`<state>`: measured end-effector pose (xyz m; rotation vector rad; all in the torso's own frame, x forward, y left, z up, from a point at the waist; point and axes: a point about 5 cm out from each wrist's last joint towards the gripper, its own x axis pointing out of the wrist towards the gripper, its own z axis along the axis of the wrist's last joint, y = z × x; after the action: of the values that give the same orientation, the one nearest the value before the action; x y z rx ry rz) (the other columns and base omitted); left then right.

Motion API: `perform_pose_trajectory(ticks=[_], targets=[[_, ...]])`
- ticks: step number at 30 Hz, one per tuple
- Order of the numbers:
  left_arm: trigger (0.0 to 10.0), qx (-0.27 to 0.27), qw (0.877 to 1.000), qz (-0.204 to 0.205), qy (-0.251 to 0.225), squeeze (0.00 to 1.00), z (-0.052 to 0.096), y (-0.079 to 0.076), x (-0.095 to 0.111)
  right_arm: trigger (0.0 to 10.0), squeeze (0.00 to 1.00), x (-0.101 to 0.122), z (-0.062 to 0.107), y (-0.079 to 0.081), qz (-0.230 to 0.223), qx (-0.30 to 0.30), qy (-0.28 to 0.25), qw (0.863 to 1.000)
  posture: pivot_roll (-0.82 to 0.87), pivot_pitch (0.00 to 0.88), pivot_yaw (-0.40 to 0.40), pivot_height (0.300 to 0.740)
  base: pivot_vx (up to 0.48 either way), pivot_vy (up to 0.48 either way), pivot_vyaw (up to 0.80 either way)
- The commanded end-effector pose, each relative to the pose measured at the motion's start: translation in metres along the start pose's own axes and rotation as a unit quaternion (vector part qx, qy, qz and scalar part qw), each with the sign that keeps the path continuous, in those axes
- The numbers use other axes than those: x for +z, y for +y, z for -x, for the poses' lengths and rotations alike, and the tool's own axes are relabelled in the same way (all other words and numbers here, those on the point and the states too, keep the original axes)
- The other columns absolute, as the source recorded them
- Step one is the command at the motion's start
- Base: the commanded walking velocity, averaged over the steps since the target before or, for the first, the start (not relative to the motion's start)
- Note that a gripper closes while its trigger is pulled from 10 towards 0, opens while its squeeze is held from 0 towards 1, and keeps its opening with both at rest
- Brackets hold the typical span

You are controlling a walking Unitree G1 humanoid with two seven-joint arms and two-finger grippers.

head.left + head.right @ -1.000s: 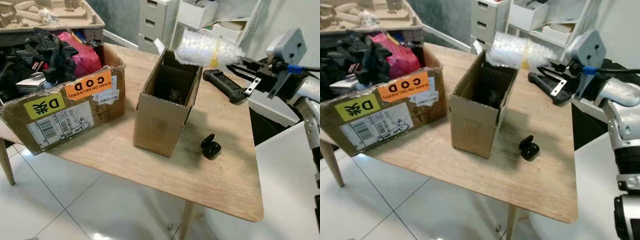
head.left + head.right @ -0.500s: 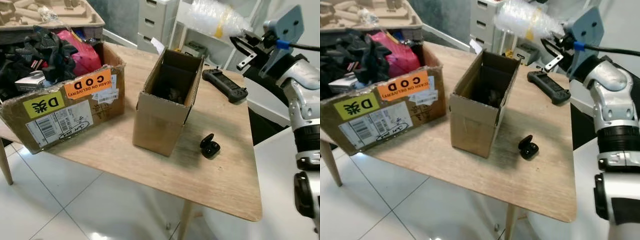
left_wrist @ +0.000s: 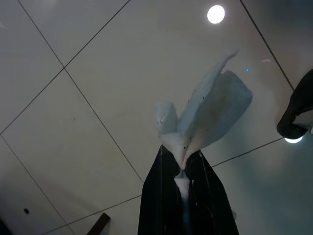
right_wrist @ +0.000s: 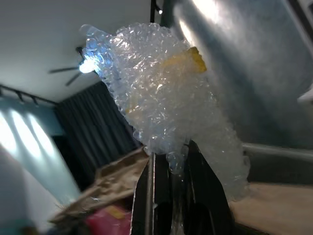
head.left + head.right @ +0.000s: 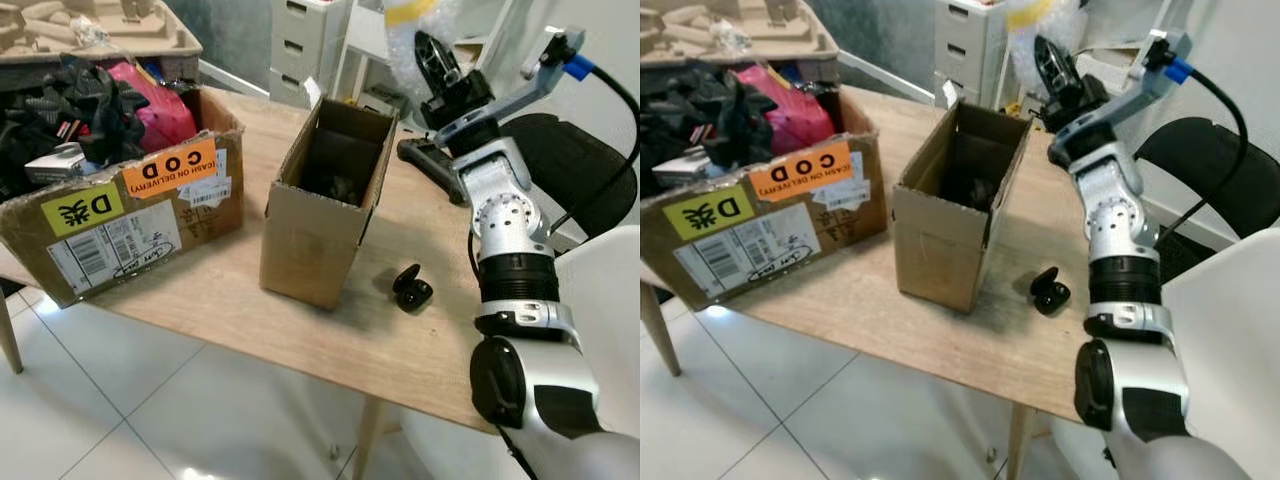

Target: Picking trash to rubbish bin

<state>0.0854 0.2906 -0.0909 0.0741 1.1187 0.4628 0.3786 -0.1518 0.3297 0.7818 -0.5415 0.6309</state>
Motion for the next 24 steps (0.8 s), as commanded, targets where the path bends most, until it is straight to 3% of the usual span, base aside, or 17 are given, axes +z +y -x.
perform_pose_trajectory(ticks=[1,2,6,12,14,15,16,19,22,24], targets=[[10.0,-0.007,1.0,-0.011,0.016,0.0,0.001,-0.003,-0.009,10.0,0.0,0.003,0.001,0.0,-0.013,-0.001,-0.004,1.0,0.11,0.108,-0.068,0.74,0.0,0.0,0.0],[10.0,-0.007,1.0,-0.012,0.017,0.0,0.001,-0.004,-0.009,10.0,0.0,0.001,0.001,0.001,-0.023,-0.002,0.0,1.0,0.11,0.11,-0.069,0.74,0.0,0.0,0.0],[10.0,-0.009,1.0,-0.015,0.021,0.0,0.002,-0.004,-0.012,10.0,0.0,0.008,-0.001,0.003,0.021,-0.018,0.041,0.999,0.11,0.114,-0.068,0.74,0.0,0.0,0.0],[10.0,-0.01,0.999,-0.018,0.026,0.0,0.003,-0.004,-0.016,10.0,0.0,0.013,0.0,0.008,0.032,-0.026,0.066,0.997,0.11,0.114,-0.068,0.74,0.0,0.0,0.0],[10.0,-0.011,0.999,-0.02,0.028,0.0,0.003,-0.005,-0.017,10.0,0.0,0.014,0.001,0.012,0.056,-0.019,0.085,0.995,0.1,0.117,-0.067,0.74,0.0,0.0,0.0],[10.0,-0.013,0.999,-0.023,0.029,0.0,0.003,-0.005,-0.018,10.0,0.0,0.014,0.004,0.016,0.091,0.003,0.115,0.989,0.1,0.117,-0.063,0.74,0.0,0.0,0.0],[10.0,-0.013,0.999,-0.023,0.029,0.0,0.003,-0.005,-0.018,10.0,0.0,0.014,0.004,0.016,0.091,0.003,0.115,0.989,0.1,0.117,-0.063,0.74,0.0,0.0,0.0],[10.0,-0.018,0.999,-0.032,0.028,0.0,0.003,-0.009,-0.016,10.0,0.0,0.015,0.012,0.02,0.15,0.032,0.19,0.97,0.1,0.116,-0.062,0.74,0.0,0.0,0.0],[10.0,-0.02,0.999,-0.037,0.026,0.0,0.002,-0.009,-0.014,10.0,0.0,0.017,0.012,0.016,0.141,0.009,0.189,0.972,0.09,0.114,-0.061,0.74,0.0,0.0,0.0],[10.0,-0.021,0.999,-0.04,0.025,0.0,0.002,-0.01,-0.014,10.0,0.0,0.013,0.011,0.015,0.113,-0.011,0.188,0.976,0.09,0.112,-0.06,0.74,0.0,0.0,0.0]])
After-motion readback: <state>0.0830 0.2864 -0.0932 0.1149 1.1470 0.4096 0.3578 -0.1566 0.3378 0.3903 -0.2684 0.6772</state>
